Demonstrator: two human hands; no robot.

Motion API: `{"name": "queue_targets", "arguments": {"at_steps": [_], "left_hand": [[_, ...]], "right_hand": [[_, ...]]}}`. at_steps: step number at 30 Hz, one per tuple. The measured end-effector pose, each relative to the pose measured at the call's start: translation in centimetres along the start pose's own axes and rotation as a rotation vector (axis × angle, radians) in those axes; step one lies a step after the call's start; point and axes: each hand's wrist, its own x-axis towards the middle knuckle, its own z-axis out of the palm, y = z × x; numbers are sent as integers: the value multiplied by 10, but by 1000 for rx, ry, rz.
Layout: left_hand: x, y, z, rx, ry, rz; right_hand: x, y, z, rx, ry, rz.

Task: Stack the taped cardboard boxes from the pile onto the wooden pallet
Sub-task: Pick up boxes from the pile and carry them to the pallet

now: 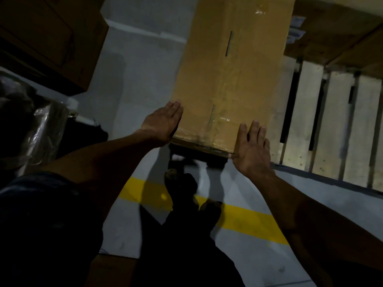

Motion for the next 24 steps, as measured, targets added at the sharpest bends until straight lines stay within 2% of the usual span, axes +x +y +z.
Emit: {"name": "queue_targets", "arguments": {"at_steps": [24], "left_hand": [[33,-12,-15,24,50,21]], "right_hand": [[35,6,-15,-1,84,-16]]}}
